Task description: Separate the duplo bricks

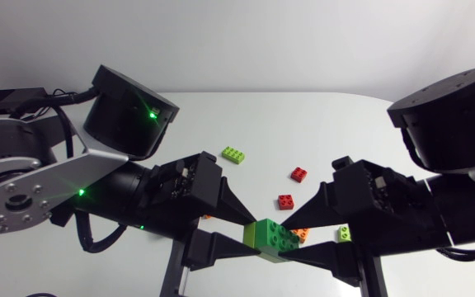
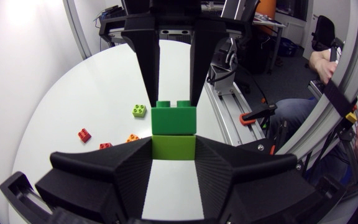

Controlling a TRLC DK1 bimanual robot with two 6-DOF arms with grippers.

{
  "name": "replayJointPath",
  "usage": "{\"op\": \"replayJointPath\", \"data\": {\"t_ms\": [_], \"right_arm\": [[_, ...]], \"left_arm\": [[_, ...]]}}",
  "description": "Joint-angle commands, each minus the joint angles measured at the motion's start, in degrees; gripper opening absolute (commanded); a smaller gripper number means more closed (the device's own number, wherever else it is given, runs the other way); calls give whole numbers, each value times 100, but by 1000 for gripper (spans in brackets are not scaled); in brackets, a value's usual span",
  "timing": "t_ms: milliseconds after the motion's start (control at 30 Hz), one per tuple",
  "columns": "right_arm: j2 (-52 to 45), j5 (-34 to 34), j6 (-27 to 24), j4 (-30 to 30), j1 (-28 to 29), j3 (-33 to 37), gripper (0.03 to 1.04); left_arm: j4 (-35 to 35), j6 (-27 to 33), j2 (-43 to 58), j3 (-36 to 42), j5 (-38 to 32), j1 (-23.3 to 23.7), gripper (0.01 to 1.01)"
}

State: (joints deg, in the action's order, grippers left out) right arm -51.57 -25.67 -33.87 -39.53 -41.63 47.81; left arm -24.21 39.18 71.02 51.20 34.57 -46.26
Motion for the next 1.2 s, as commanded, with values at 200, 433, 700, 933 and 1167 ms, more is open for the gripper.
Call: {"op": "replayJointPath", "data": {"t_ms": [200, 433, 700, 933, 1167], "right_arm": [[323, 871, 249, 420, -513, -158, 311], [420, 1126, 249, 393, -531, -132, 311], [341, 1064, 196, 191, -592, 70, 311], [323, 1038, -50, 68, -223, 70, 311], [525, 924, -103, -37, -21, -141, 311]], "left_arm": [[-111, 81, 78, -137, -20, 108, 333], [-155, 2, 113, -163, -11, 117, 333], [-181, 108, 17, -339, -3, -6, 333], [4, 371, 131, -277, -11, 645, 336], [1076, 195, 1212, 13, -3, 1444, 336]]}}
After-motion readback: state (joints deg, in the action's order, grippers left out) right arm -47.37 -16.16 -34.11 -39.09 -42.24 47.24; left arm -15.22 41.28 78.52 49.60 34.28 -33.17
